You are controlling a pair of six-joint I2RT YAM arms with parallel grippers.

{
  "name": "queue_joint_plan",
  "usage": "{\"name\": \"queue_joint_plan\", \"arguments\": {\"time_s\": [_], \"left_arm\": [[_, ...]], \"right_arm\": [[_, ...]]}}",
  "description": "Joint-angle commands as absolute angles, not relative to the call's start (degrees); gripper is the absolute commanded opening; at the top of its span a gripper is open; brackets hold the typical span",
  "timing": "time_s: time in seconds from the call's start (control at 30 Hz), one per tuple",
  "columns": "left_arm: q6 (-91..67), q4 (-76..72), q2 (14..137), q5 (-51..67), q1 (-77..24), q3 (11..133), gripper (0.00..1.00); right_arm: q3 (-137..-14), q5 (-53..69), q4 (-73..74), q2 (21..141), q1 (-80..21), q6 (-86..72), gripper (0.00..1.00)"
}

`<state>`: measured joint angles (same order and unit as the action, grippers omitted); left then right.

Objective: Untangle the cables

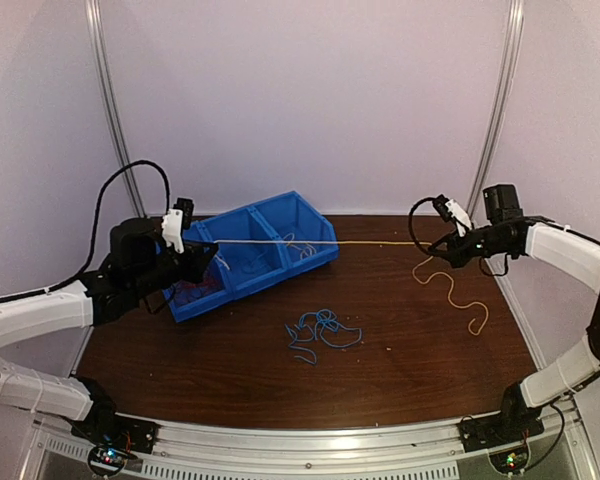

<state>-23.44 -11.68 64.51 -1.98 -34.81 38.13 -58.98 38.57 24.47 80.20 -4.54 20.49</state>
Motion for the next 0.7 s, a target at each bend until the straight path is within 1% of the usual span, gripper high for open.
{"name": "queue_joint_plan", "arguments": {"time_s": [0.0,0.13,0.2,0.23,0.3,0.33,0.4,0.47,0.67], "left_arm": [[-21.69,-10.23,63.06,-4.14,-34.01,38.98,0.00],[-22.64,-12.00,64.15,-1.42,-34.01,37.60,0.00],[-22.60,-14.28,65.18,3.29,-34.01,36.83,0.00],[-22.60,-15.06,65.92,5.38,-34.00,36.86,0.07],[-22.66,-15.62,67.51,8.09,-34.01,37.50,0.29],[-22.91,-15.82,68.15,8.84,-34.01,37.87,0.37],[-23.34,-16.75,69.13,9.95,-34.01,38.18,0.47],[-23.74,-17.52,69.65,10.44,-33.97,38.23,0.50],[-24.65,-19.46,70.13,10.78,-34.01,37.54,0.51]], "right_arm": [[-59.41,33.12,21.88,78.08,-1.73,19.13,0.00],[-62.47,33.30,21.77,77.34,-0.75,19.04,0.00],[-64.45,34.61,21.80,76.82,-0.77,19.02,0.00],[-65.61,35.22,21.73,76.66,-0.79,18.60,0.00],[-68.18,36.27,22.05,76.86,-0.81,17.85,0.00],[-69.72,36.52,22.51,77.11,-1.10,17.84,0.00],[-72.80,36.58,23.63,77.91,-1.93,17.91,0.00],[-75.76,36.48,24.83,78.69,-2.43,18.04,0.00],[-85.00,36.01,26.87,79.96,-3.42,18.38,0.00]]}}
